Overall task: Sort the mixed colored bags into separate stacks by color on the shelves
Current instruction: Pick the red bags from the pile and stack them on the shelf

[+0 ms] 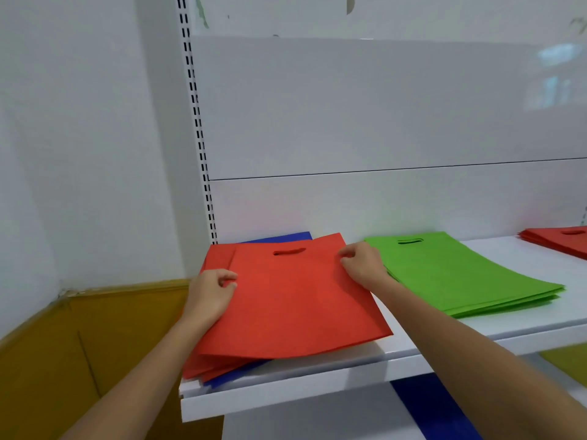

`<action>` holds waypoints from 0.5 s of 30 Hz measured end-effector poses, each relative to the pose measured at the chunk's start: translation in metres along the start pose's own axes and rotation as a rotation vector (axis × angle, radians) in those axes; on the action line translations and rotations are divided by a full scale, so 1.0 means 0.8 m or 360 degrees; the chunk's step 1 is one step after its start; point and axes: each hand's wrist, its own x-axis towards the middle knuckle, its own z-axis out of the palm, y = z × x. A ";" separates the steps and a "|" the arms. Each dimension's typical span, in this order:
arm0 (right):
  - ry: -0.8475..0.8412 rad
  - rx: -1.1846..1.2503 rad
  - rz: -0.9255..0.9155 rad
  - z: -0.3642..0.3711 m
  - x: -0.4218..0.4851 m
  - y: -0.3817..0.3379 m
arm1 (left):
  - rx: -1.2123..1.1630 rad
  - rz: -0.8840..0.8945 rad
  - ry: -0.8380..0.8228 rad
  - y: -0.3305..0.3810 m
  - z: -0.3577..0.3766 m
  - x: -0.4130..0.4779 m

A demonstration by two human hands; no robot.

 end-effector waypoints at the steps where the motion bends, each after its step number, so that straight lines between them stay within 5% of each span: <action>1: 0.0036 -0.0032 -0.0027 -0.010 0.000 0.007 | 0.0011 0.0062 0.0005 0.011 0.004 -0.001; 15: 0.0587 -0.0557 0.0162 -0.332 -0.051 0.228 | -0.0297 0.0725 -0.0175 0.315 0.211 -0.063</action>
